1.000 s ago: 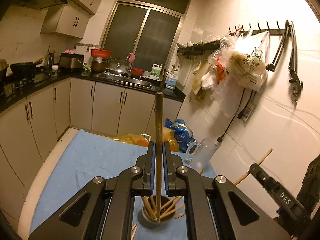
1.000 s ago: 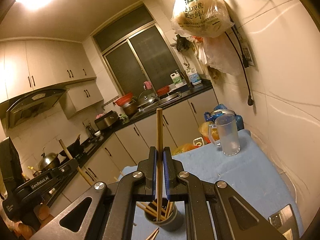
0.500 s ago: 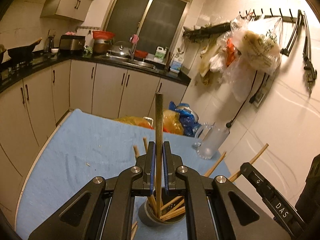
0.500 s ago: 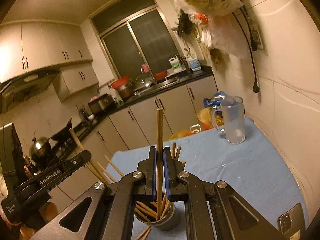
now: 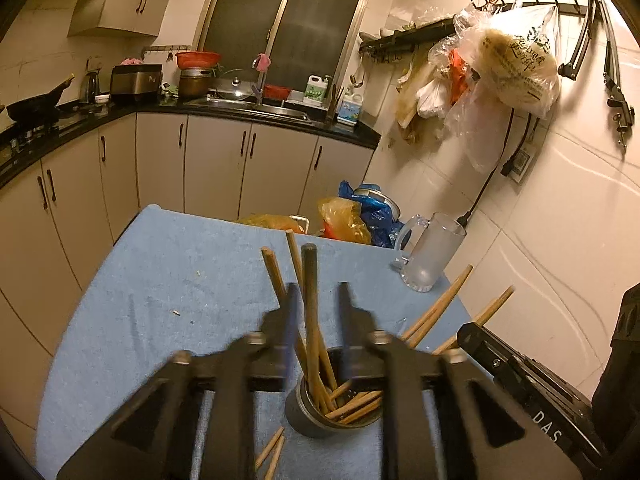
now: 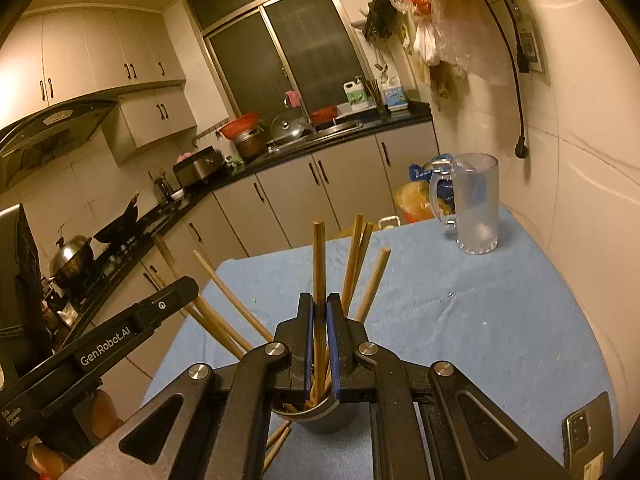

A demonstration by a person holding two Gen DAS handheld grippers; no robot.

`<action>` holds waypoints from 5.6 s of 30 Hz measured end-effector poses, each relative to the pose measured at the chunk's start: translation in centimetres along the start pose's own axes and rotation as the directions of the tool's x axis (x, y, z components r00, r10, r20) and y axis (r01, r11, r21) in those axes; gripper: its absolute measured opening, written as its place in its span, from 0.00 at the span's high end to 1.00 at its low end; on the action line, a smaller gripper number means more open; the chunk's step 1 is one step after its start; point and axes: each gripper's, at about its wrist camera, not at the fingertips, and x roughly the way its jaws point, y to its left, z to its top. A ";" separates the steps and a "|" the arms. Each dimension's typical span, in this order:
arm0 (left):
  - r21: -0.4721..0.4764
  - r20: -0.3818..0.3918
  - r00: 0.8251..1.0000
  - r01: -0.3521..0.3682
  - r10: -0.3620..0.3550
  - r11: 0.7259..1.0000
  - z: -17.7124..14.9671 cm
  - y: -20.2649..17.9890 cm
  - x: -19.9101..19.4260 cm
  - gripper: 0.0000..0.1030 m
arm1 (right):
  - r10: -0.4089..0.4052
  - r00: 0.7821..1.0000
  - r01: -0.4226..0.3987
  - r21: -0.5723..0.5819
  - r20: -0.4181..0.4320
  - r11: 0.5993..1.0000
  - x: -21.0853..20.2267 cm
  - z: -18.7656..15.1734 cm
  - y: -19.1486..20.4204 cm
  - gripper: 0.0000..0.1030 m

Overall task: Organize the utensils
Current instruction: 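Open both grippers to release the chopsticks into the holder, then move both grippers back over the last two chopsticks on the towel, then close the left gripper on one chopstick while the right gripper grasps the other, then lift both chopsticks upright and carry them over the grey holder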

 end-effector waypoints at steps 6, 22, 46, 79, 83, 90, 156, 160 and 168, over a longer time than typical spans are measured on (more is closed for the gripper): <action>0.011 0.044 0.999 0.006 -0.006 1.000 0.3 0.0 -2.4 0.65 | 0.007 0.999 -0.008 0.009 0.038 1.000 -1.8 0.3 0.0 0.87; 0.030 -0.056 0.997 -0.058 0.060 0.998 -8.2 5.3 -7.1 0.58 | 0.006 0.994 0.000 0.055 -0.106 0.998 -3.9 -8.6 -2.7 0.71; 0.154 -0.374 0.899 -0.185 0.230 0.971 -20.5 9.9 -6.1 0.87 | 0.106 0.919 -0.102 0.030 -0.379 0.994 0.3 -15.6 0.2 0.71; -0.025 -0.425 0.903 -0.085 0.067 0.996 -15.0 12.0 -5.7 0.71 | 0.066 0.784 -0.084 0.000 -0.617 0.996 8.3 -14.6 3.4 0.71; -0.033 -0.410 0.908 -0.110 0.087 0.993 -14.5 13.2 -6.7 0.71 | 0.000 0.773 -0.060 -0.073 -0.634 0.996 10.0 -15.5 5.9 0.63; -0.039 -0.421 0.904 -0.105 0.079 0.994 -14.5 13.9 -6.3 0.71 | -0.147 0.784 -0.052 -0.300 -0.603 0.953 10.3 -16.7 9.5 0.84; 0.099 -0.147 0.987 -0.049 0.063 0.994 -8.7 3.3 -10.8 0.94 | 0.156 0.972 -0.175 -0.098 -0.176 0.980 -4.5 -8.4 3.7 0.94; 0.109 -0.138 0.988 -0.046 0.061 0.993 -8.5 2.7 -10.8 0.94 | 0.166 0.972 -0.182 -0.087 -0.164 0.980 -4.9 -8.0 3.1 0.94; 0.129 -0.132 0.990 -0.042 0.059 0.991 -8.0 1.5 -11.0 0.94 | 0.173 0.977 -0.181 -0.054 -0.126 0.982 -5.8 -6.6 1.6 0.94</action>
